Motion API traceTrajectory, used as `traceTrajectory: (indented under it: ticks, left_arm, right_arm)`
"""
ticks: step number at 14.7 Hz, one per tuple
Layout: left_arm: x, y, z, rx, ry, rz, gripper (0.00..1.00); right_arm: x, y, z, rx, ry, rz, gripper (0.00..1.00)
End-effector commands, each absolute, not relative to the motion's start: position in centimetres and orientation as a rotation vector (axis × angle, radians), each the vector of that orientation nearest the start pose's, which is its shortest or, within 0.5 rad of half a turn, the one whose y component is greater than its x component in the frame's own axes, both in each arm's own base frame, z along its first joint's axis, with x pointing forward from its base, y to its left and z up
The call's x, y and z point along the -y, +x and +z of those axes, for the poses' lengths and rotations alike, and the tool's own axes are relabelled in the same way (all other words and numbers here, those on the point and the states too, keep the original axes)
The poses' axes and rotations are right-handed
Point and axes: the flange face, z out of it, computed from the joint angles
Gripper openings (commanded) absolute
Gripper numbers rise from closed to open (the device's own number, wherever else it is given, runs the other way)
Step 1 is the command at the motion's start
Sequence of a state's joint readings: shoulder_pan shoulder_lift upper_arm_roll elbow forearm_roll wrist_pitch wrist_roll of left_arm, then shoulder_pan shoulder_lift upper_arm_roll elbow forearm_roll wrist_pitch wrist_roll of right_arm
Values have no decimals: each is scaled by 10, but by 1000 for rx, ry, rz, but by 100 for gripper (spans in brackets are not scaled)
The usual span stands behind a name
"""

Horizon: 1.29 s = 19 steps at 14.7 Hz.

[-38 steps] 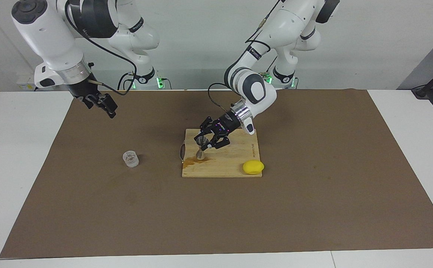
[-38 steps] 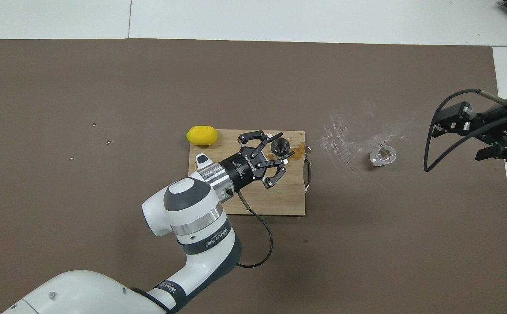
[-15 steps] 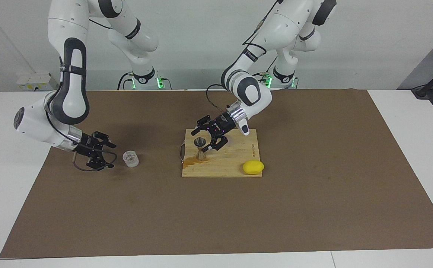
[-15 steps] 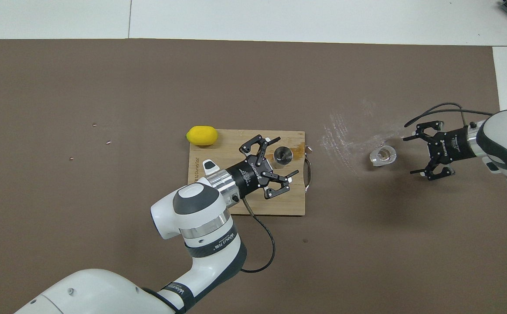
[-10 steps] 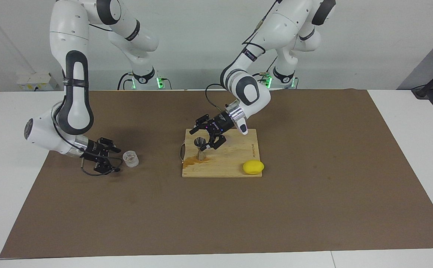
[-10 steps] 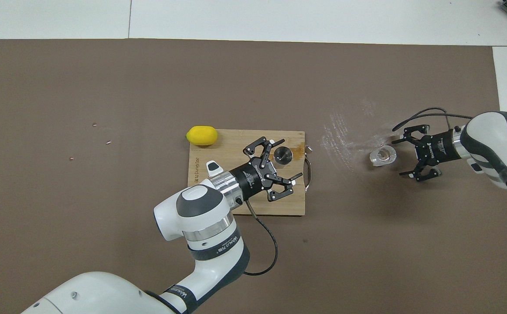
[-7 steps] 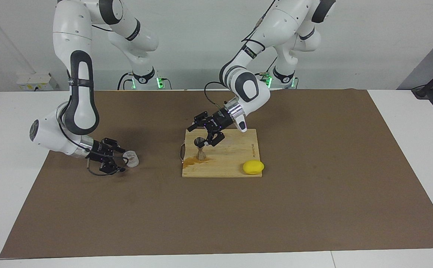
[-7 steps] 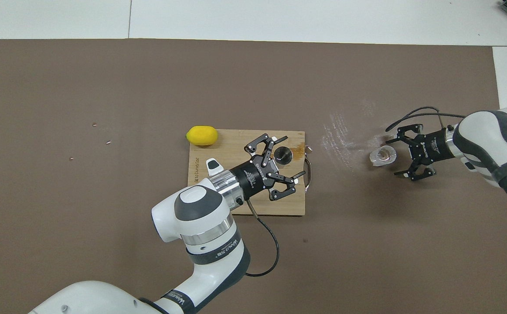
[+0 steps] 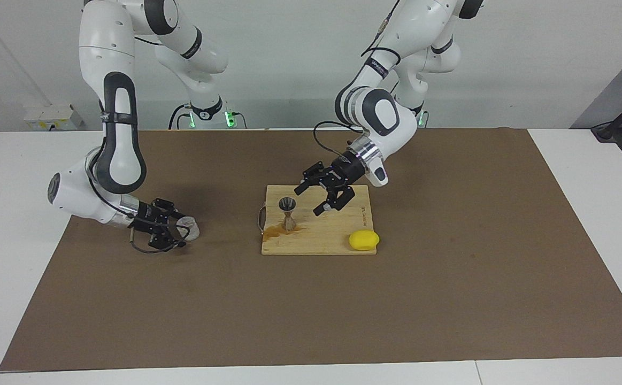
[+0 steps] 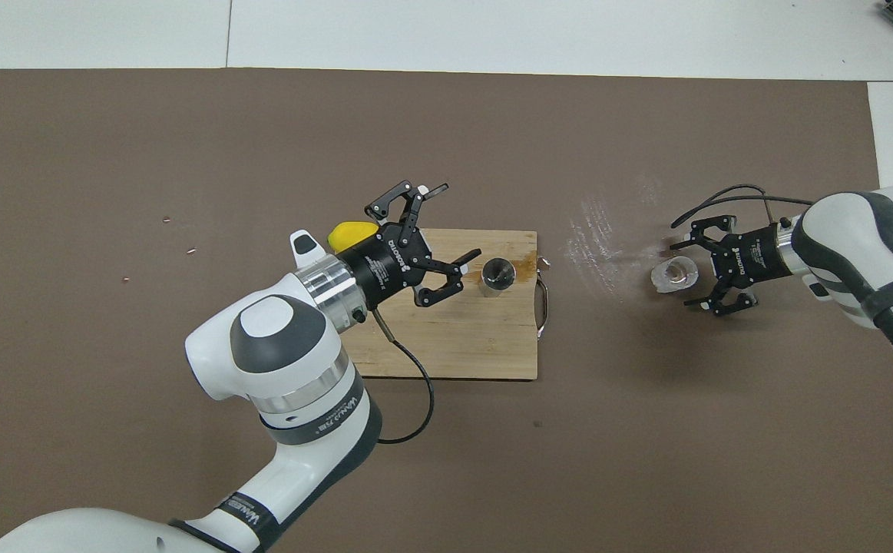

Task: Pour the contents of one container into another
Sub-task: 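Close the right gripper on the glass cup while the left gripper withdraws, then lift the glass cup over the steel cup while the left gripper rests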

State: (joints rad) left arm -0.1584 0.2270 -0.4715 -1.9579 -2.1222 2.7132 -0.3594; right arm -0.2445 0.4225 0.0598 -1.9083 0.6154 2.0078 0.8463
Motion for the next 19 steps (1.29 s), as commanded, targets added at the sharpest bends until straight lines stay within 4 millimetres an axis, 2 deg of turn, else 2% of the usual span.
traceTrajectory:
  ticks: [1, 4, 5, 8, 9, 10, 11, 12, 14, 16, 19]
  left_arm:
    - [293, 537, 410, -1316, 1362, -346, 100]
    - [250, 560, 434, -1142, 1619, -184, 100]
    - [242, 562, 443, -1078, 1710, -136, 100]
    - [199, 575, 452, -972, 1907, -33, 100]
    - [182, 581, 456, -920, 2001, 11, 100]
    - [171, 586, 463, -843, 2124, 66, 100]
    - [163, 590, 470, -777, 2221, 109, 100]
    - [150, 593, 473, -737, 2303, 139, 100]
    - [136, 589, 482, -638, 2487, 200, 100]
    - [117, 582, 493, -532, 2688, 198, 100]
    - [93, 567, 509, -413, 2906, 147, 100]
  right_arm:
    - [74, 591, 268, -1682, -2017, 651, 100]
    - [70, 591, 268, -1675, -2019, 660, 100]
    - [69, 591, 268, -1673, -2020, 668, 98]
    - [67, 590, 270, -1660, -2020, 689, 78]
    - [67, 590, 273, -1657, -2019, 689, 69]
    - [65, 589, 275, -1646, -2021, 706, 52]
    - [65, 590, 277, -1641, -2020, 716, 25]
    - [64, 591, 280, -1637, -2003, 718, 3]
    - [63, 592, 288, -1645, -1989, 705, 0]
    - [59, 595, 307, -1682, -1969, 676, 0]
    - [20, 603, 342, -1744, -1951, 658, 0]
